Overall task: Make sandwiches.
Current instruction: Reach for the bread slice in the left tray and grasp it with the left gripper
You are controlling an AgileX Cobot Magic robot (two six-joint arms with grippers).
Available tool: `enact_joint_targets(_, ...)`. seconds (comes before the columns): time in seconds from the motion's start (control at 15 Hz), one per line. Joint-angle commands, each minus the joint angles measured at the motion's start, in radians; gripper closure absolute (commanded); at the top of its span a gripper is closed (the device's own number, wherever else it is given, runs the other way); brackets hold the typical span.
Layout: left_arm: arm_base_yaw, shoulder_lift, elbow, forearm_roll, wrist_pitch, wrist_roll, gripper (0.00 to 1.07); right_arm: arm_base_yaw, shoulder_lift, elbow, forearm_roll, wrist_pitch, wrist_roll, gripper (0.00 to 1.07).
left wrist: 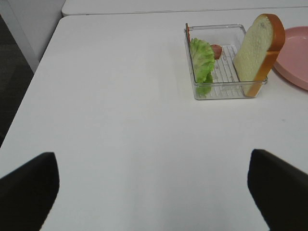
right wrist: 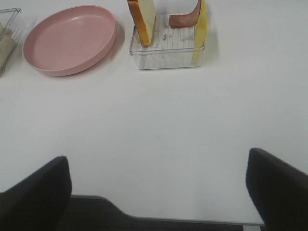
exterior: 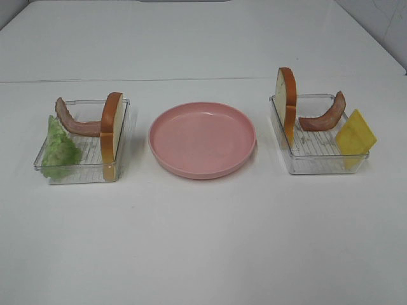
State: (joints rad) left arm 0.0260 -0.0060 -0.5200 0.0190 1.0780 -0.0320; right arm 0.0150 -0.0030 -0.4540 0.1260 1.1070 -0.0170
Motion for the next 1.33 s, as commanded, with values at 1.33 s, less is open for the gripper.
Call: enact_joint_targets(1.33,-0.027,1.402,-0.825,-0.009,0.240,-0.034,0.04,-0.003,-0.032,0.004,0.001,-0.007,-0.009,0.14)
